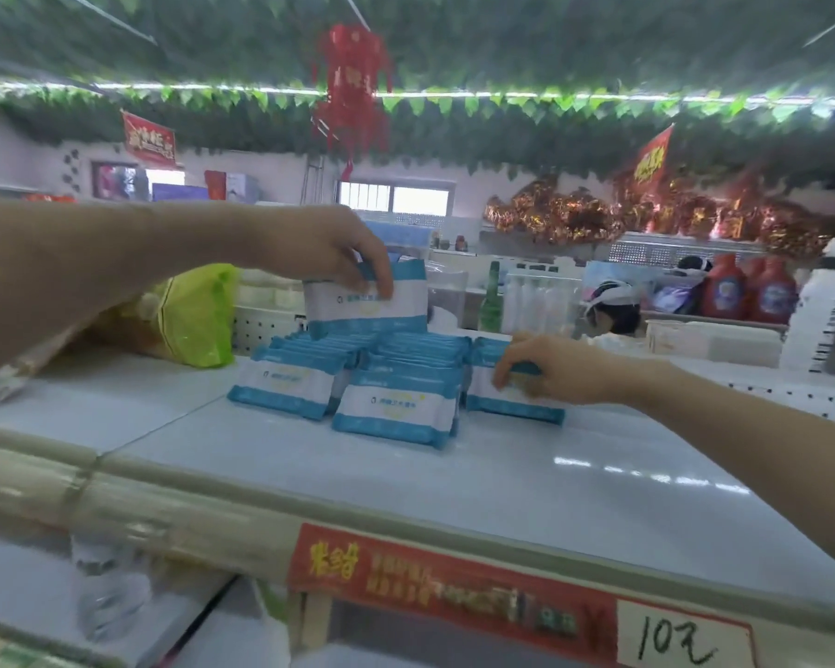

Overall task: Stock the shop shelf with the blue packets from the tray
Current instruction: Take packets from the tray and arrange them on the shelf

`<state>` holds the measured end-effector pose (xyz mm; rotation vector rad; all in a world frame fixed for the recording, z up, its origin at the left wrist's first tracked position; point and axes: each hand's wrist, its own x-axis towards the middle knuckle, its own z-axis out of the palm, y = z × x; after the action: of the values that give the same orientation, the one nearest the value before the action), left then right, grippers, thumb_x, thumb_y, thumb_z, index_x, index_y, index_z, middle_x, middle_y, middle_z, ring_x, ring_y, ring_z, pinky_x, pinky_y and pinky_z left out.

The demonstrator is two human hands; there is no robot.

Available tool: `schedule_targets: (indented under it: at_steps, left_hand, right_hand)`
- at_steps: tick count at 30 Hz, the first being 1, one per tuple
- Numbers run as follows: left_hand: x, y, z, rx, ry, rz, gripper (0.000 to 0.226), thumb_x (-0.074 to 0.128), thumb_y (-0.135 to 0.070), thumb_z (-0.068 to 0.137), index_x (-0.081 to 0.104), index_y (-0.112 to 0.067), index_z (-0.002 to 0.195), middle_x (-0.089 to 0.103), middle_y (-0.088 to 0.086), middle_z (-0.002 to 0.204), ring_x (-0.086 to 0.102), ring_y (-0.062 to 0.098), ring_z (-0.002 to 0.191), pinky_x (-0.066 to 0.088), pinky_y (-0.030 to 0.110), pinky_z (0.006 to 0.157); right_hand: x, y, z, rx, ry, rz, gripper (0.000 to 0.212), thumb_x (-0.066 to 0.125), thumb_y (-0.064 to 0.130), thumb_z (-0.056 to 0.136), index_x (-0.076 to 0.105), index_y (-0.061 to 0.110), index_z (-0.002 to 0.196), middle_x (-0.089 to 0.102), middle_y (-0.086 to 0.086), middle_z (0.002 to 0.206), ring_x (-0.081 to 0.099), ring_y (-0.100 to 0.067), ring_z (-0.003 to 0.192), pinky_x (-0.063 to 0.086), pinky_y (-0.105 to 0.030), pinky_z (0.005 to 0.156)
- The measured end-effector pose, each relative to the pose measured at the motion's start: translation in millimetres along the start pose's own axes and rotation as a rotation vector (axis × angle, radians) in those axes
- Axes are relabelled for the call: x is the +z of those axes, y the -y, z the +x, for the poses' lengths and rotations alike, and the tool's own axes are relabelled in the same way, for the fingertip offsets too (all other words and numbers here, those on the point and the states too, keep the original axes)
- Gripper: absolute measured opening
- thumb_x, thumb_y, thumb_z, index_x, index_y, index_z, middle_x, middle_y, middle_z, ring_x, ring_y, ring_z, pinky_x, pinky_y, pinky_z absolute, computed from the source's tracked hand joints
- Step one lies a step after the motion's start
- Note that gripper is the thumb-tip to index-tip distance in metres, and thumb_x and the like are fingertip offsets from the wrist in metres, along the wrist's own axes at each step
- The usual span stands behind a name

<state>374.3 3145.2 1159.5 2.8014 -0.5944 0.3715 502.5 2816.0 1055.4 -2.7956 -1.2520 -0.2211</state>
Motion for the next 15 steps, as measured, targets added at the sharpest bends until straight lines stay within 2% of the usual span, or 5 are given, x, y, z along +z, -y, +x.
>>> schedule_targets:
  at_steps: [4,7,12,15]
  left_hand:
    - [3.2,7.6,13.9,0.045,0.041,-0.011,0.031,0.064,-0.013,0.099,0.079,-0.040,0.099,0.074,-0.018,0.105,0.073,0.008,0.089,0.061,0.028,0.077]
    - [9.5,6.6,26.3,0.075,0.060,-0.029,0.031,0.066,-0.014,0.098,0.079,-0.042,0.097,0.073,-0.021,0.098,0.070,0.004,0.083,0.053,0.023,0.073]
    - [30.4,-14.2,57.4,0.183,0.091,-0.091,0.027,0.067,-0.012,0.098,0.080,-0.035,0.101,0.072,-0.020,0.101,0.069,0.004,0.087,0.052,0.018,0.074]
    - [48.9,-34.6,82.1,0.268,0.108,-0.124,0.028,0.066,-0.011,0.098,0.079,-0.036,0.102,0.071,-0.026,0.099,0.066,-0.002,0.090,0.049,0.013,0.078]
  right_hand:
    - [15.2,0.7,7.7,-0.009,-0.108,-0.119,0.030,0.069,0.015,0.090,0.063,0.043,0.101,0.048,0.005,0.116,0.052,-0.019,0.102,0.049,-0.040,0.093]
    - [19.7,-2.0,7.7,-0.016,-0.175,-0.248,0.030,0.073,0.025,0.088,0.062,0.045,0.107,0.048,0.003,0.128,0.051,-0.022,0.105,0.051,-0.044,0.089]
    - [8.4,5.6,-11.2,0.061,-0.163,-0.220,0.041,0.076,0.028,0.089,0.063,0.048,0.122,0.045,0.005,0.148,0.049,-0.022,0.123,0.045,-0.046,0.103]
    - [-3.1,0.2,-29.7,0.136,-0.205,-0.198,0.042,0.075,0.021,0.091,0.065,0.036,0.128,0.047,0.003,0.150,0.046,-0.020,0.132,0.041,-0.044,0.110]
